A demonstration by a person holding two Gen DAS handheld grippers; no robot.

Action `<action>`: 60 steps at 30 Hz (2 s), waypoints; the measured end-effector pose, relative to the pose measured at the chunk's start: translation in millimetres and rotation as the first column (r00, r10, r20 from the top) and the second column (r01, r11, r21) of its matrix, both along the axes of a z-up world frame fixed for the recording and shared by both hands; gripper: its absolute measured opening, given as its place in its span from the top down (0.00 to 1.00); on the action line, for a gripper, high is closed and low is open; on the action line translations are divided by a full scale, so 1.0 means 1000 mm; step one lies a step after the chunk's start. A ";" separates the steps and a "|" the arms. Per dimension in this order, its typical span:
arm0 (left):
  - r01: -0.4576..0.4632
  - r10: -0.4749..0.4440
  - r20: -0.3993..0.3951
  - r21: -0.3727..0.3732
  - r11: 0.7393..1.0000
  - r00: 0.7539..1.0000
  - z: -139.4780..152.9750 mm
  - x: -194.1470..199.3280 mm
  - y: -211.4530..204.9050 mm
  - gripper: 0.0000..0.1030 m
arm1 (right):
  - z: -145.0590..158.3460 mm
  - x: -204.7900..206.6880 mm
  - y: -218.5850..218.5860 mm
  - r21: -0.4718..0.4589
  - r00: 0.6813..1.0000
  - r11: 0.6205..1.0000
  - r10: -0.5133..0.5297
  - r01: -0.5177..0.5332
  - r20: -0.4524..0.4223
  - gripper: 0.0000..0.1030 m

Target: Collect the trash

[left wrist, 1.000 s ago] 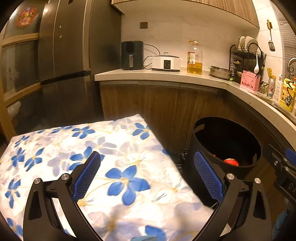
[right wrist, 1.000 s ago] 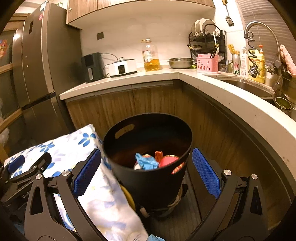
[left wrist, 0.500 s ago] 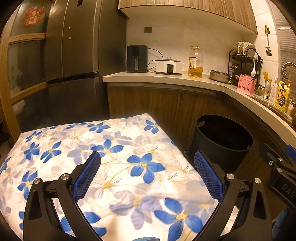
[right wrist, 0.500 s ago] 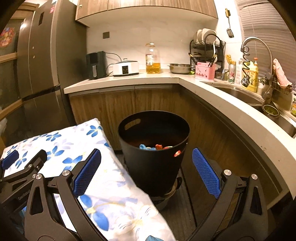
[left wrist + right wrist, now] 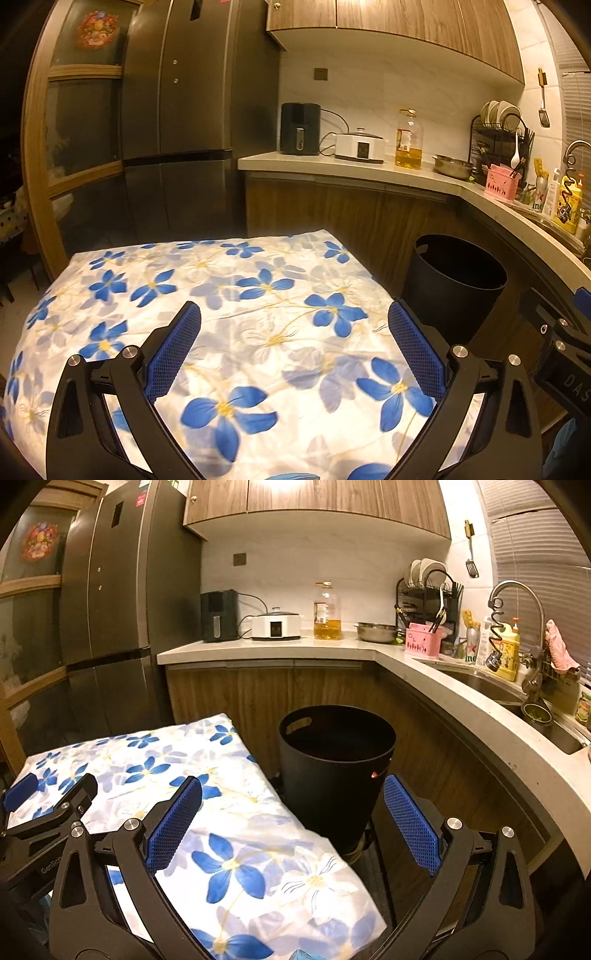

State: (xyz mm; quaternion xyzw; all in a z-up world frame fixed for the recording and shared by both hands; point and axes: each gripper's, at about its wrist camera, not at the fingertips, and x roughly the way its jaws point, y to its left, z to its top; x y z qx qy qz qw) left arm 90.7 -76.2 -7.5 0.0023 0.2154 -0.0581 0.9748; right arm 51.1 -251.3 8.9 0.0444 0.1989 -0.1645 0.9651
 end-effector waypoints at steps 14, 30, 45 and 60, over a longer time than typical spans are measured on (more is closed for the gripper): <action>-0.029 0.030 0.022 -0.015 0.999 0.999 0.003 -0.032 0.036 0.06 | 0.001 -0.026 0.041 -0.012 0.999 0.999 0.043 -0.043 0.012 0.05; -0.038 0.039 0.030 -0.021 0.999 0.999 0.004 -0.043 0.047 0.06 | 0.004 -0.037 0.058 -0.020 0.998 0.998 0.057 -0.057 0.025 0.05; -0.041 0.042 0.039 -0.028 0.999 0.998 0.007 -0.046 0.050 0.06 | 0.008 -0.039 0.061 -0.024 0.998 0.998 0.058 -0.058 0.036 0.05; -0.038 0.039 0.046 -0.027 0.999 0.998 0.012 -0.046 0.051 0.06 | 0.008 -0.037 0.063 -0.021 0.998 0.998 0.058 -0.057 0.035 0.05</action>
